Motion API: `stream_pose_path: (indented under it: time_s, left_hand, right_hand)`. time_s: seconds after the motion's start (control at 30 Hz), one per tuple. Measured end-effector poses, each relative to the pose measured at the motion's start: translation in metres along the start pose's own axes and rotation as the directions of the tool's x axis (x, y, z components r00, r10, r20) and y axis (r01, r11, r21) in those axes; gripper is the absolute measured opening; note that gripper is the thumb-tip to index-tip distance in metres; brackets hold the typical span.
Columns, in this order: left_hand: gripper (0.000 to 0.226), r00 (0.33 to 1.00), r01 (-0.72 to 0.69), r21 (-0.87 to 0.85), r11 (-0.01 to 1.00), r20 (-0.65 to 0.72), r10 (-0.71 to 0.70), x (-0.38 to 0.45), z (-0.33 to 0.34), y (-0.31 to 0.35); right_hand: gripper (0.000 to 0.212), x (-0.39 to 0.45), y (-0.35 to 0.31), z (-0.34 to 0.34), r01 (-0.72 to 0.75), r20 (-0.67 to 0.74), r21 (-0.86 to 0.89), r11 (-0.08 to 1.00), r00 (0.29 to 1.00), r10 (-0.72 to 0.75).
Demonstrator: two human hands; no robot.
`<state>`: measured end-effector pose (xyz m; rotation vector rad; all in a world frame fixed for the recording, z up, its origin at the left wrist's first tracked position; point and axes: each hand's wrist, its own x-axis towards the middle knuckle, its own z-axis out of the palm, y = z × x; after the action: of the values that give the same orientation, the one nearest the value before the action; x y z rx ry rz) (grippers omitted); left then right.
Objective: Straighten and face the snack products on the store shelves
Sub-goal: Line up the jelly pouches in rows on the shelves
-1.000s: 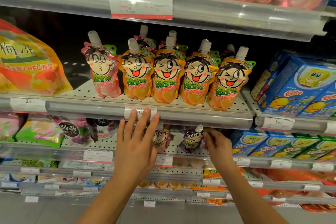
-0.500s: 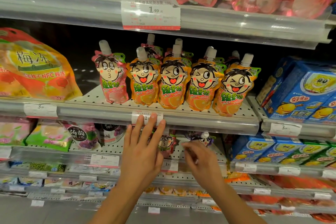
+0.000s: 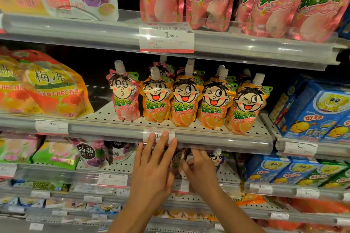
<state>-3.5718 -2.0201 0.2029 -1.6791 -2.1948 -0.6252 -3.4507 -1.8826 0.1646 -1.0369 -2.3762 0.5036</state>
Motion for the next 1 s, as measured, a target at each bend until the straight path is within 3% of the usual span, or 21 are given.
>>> stream_pose_path:
  time_s: [0.27,0.4,0.67,1.0]
  left_hand:
    - [0.079,1.0,0.0,0.014,1.0,-0.01,0.0,0.0,0.001,0.0]
    - [0.083,0.999,-0.001,0.015,1.0,-0.034,0.002,0.0,0.003,0.001]
    - [0.083,0.998,-0.016,0.018,1.0,-0.059,0.017,0.0,0.0,-0.001]
    - [0.054,0.993,-0.027,-0.028,0.999,-0.117,0.024,0.018,-0.027,0.017]
  right_hand:
    - [0.025,0.0,0.011,-0.006,-0.046,-0.004,0.02,0.999,0.999,0.046]
    - [0.009,-0.007,0.016,-0.012,0.029,0.015,0.074,0.997,0.999,-0.03]
    - [0.009,-0.05,0.034,-0.068,0.032,-0.06,0.291,0.956,0.998,-0.015]
    - [0.007,-0.071,0.058,-0.16,-0.079,-0.251,0.503,0.861,0.939,0.233]
